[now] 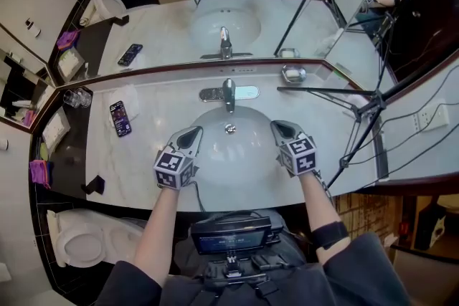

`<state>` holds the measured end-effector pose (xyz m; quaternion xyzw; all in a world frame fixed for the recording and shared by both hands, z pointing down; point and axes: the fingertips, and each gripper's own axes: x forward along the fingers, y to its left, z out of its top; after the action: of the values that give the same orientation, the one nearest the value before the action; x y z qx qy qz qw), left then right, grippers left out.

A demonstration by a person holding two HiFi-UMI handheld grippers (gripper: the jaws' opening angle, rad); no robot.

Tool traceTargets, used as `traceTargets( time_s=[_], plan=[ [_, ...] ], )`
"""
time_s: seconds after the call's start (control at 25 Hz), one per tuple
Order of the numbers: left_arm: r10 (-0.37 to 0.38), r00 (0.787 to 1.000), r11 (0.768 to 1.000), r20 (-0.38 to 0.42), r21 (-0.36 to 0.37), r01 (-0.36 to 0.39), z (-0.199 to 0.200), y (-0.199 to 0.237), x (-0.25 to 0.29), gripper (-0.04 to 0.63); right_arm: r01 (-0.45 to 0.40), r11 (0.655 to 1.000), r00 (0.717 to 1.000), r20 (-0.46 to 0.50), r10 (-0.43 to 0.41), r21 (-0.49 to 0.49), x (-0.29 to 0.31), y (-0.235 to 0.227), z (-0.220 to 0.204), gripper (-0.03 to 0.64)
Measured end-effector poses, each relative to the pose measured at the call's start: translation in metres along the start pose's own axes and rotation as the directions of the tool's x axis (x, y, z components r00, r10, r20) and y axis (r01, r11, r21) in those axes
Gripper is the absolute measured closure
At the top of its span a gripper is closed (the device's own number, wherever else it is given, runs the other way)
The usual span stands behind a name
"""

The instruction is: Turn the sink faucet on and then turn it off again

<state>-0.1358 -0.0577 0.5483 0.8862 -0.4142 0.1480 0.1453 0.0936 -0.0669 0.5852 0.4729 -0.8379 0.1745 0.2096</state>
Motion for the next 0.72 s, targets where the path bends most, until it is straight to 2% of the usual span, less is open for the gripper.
traceTargets(
  time_s=[0.28, 0.72],
  plan=[
    [0.029, 1.000, 0.999, 0.006, -0.016, -0.029, -0.002, 0.006, -0.015, 0.595, 0.068, 0.995, 0.997, 0.031, -0.066, -0.075, -0.011, -0.006, 0.005, 0.601],
    [0.062, 0.998, 0.998, 0.006, -0.025, -0.061, -0.003, 0.012, -0.022, 0.595, 0.047, 0.996, 0.999, 0.025, -0.046, -0.070, -0.006, 0.001, 0.000, 0.601]
  ],
)
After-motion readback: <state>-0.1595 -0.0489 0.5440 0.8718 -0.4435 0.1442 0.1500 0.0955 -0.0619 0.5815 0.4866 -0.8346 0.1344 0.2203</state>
